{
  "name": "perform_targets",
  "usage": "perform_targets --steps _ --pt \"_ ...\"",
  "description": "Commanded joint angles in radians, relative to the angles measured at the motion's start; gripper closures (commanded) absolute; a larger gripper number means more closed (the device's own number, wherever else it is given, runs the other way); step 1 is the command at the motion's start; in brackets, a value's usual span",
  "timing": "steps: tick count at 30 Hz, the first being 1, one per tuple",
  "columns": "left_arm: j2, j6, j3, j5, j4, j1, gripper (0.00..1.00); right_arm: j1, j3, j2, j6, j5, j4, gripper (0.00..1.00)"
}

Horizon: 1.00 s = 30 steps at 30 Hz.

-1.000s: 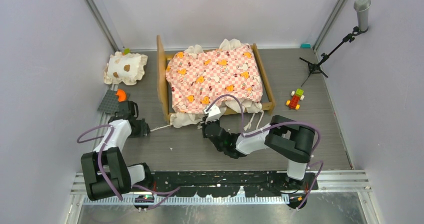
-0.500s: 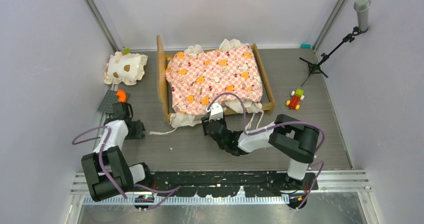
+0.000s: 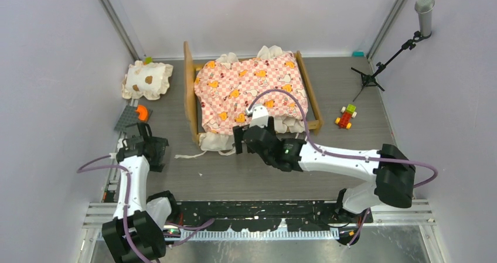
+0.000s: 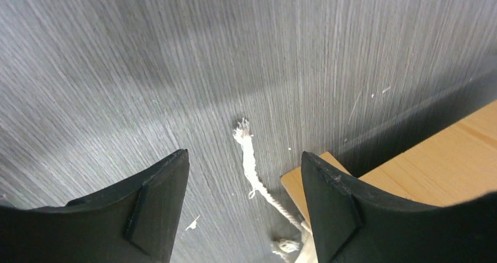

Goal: Set up the pet bed
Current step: Tie the ropes to the bed frame, then move the bed frame to the center of the board.

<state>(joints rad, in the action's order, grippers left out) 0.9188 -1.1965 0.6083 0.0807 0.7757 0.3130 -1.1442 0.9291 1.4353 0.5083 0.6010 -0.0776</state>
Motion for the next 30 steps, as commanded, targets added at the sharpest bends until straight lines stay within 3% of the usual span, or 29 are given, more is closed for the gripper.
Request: perform_targets --steps 1,6,13,17,21,30 --pt "-0.001 0.154 0.060 -0.072 -0.008 0.007 0.28 0.046 0.229 -0.036 0.059 0.007 -0.432 0.00" --pt "0.029 0.288 0.115 -0.130 0.023 0.006 0.28 0.098 0.574 0.054 0.041 -0.104 -0.559 0.00" --pt "0.003 0.399 0.163 -0.154 0.065 0.006 0.28 0.090 1.240 0.458 0.088 -0.153 -0.786 0.01" --pt "-0.025 0.425 0.144 -0.166 0.075 0.007 0.28 0.088 1.467 0.643 0.085 -0.167 -0.780 0.01" --pt "-0.042 0.440 0.127 -0.185 0.077 0.007 0.28 0.082 1.573 0.757 0.072 -0.201 -0.720 0.01" --pt "-0.057 0.442 0.120 -0.215 0.085 0.007 0.28 0.062 1.523 0.790 0.074 -0.211 -0.592 0.02"
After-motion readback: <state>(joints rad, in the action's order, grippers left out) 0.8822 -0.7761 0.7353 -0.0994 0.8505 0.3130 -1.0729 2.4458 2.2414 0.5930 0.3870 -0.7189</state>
